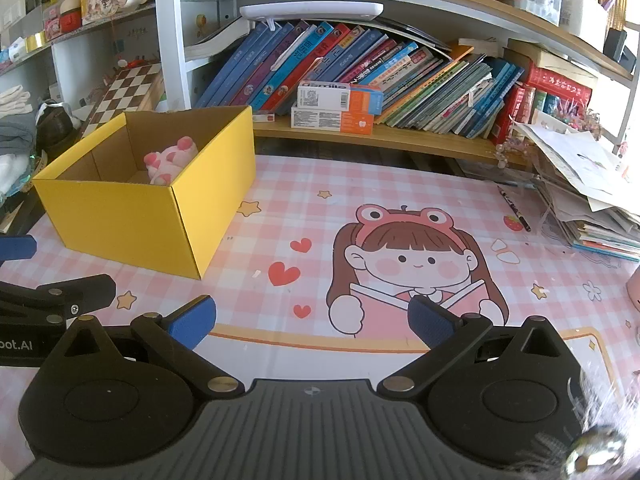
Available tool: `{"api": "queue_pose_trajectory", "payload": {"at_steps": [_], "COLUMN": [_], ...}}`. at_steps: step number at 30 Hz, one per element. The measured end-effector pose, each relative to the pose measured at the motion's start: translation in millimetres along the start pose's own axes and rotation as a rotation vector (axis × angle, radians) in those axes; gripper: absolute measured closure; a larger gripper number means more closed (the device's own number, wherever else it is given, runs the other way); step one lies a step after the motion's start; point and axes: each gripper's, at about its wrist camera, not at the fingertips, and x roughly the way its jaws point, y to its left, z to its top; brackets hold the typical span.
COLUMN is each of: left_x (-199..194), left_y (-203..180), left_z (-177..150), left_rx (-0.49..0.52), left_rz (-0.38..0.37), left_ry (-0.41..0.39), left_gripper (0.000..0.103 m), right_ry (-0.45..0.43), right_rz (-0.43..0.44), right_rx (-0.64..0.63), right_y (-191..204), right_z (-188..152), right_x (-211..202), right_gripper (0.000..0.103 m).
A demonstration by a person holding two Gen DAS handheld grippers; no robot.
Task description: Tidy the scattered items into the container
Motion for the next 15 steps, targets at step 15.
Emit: {"api": "queue_pose_trajectory", "payload": {"at_steps": [15], "left_x": [-4.8], "left_y": [1.9], "left_z": [-2.6], "left_rx": [0.001], "left_rz": [0.001], "left_ry": [-0.004], "left_gripper": [0.0], "right_ry": [-0.003], "right_rz": [-0.003], "right_rx": [-0.004], "right_y": [4.3], "right_z": [-2.7], "right_x": [-5.4], "right_gripper": [0.0]}}
